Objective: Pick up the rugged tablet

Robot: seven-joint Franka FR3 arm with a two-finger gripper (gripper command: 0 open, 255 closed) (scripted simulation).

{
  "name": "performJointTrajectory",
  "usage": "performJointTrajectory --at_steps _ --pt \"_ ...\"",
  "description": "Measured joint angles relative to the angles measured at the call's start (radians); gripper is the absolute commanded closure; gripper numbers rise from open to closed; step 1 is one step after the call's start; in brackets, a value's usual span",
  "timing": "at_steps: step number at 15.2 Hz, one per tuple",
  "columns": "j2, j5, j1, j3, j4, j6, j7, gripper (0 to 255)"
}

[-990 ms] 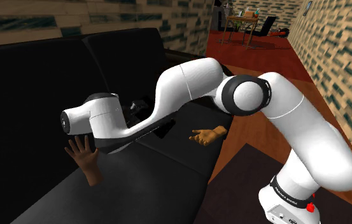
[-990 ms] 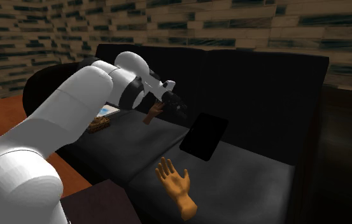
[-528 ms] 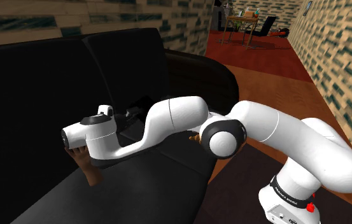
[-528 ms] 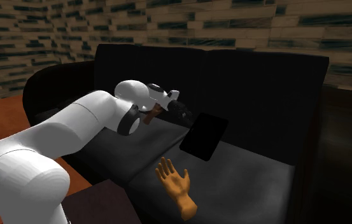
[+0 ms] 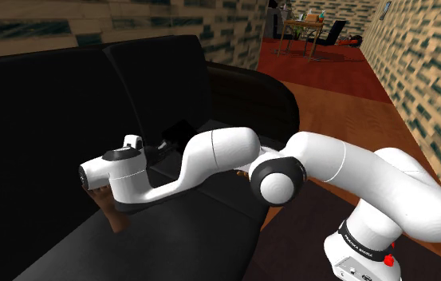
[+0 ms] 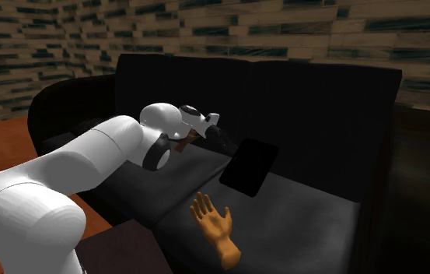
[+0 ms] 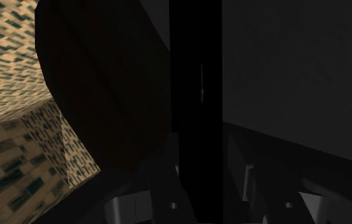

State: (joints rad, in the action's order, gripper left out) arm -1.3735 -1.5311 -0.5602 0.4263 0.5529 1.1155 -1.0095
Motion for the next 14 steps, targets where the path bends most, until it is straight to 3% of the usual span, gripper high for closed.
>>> performJointTrajectory --at_steps 3,6,7,8,12,14 --pt "-0.009 -0.001 -0.005 -0.001 -0.015 -0.002 0.003 255" --pt "-0.054 -0.012 -0.028 -0.012 -0.101 -0.003 0.043 255" --pt "-0.119 -0.025 -0.063 -0.028 -0.212 -0.004 0.087 255" --pt "-0.131 -0.028 -0.068 -0.03 -0.244 -0.001 0.106 255" --pt "-0.133 -0.033 -0.072 -0.035 -0.262 -0.007 0.141 255" --pt "-0.167 -0.043 -0.091 -0.045 -0.341 -0.011 0.185 255"
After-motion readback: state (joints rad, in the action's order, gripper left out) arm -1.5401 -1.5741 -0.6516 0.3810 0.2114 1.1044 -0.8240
